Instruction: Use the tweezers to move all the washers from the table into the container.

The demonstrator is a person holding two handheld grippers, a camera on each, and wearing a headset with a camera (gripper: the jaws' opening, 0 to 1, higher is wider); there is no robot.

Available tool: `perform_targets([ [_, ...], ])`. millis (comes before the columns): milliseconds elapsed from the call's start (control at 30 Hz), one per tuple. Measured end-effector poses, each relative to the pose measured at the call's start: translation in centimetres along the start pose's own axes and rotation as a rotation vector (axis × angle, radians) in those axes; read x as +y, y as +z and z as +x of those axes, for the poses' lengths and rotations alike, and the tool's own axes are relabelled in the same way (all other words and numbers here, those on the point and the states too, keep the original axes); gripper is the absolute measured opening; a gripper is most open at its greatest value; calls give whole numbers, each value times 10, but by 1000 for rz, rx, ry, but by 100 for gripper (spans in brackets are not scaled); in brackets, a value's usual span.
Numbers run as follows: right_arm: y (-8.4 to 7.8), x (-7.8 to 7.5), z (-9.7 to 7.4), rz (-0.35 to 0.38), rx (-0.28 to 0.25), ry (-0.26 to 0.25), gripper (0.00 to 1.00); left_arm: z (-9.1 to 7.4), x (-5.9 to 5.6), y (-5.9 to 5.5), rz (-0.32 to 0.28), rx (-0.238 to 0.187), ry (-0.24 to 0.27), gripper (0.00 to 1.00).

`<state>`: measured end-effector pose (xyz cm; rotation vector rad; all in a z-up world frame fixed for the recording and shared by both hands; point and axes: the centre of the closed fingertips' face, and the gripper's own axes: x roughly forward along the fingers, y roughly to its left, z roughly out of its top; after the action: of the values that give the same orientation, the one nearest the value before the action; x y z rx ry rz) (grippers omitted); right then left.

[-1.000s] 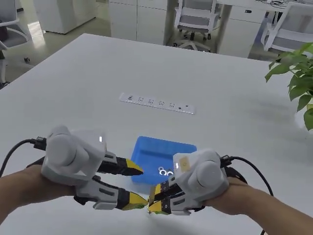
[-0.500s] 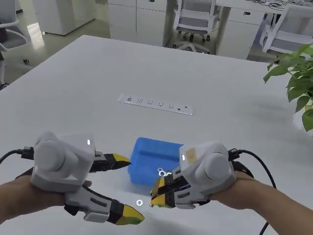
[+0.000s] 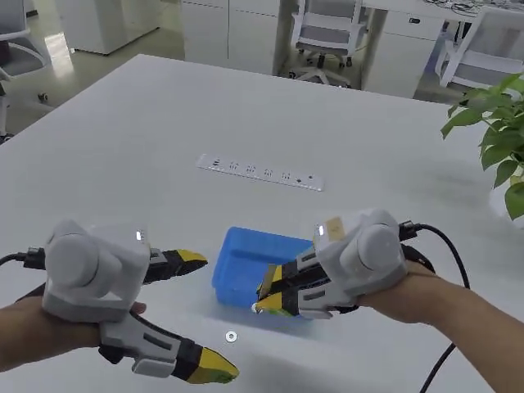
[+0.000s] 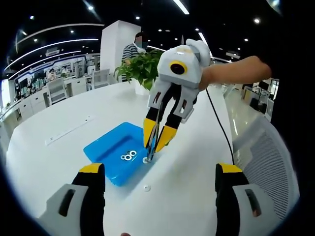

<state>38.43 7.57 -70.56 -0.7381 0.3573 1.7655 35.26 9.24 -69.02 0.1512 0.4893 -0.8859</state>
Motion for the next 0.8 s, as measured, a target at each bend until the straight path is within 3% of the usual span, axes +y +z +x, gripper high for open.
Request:
perform_targets([
  [400,2,-25,-2,-3,-14,-29,9,-5,8,-1,-17,-9,18,99],
  [800,-9,-46,14,-11,-7,-42,10,-4,14,-6,-24,-5,28,99],
])
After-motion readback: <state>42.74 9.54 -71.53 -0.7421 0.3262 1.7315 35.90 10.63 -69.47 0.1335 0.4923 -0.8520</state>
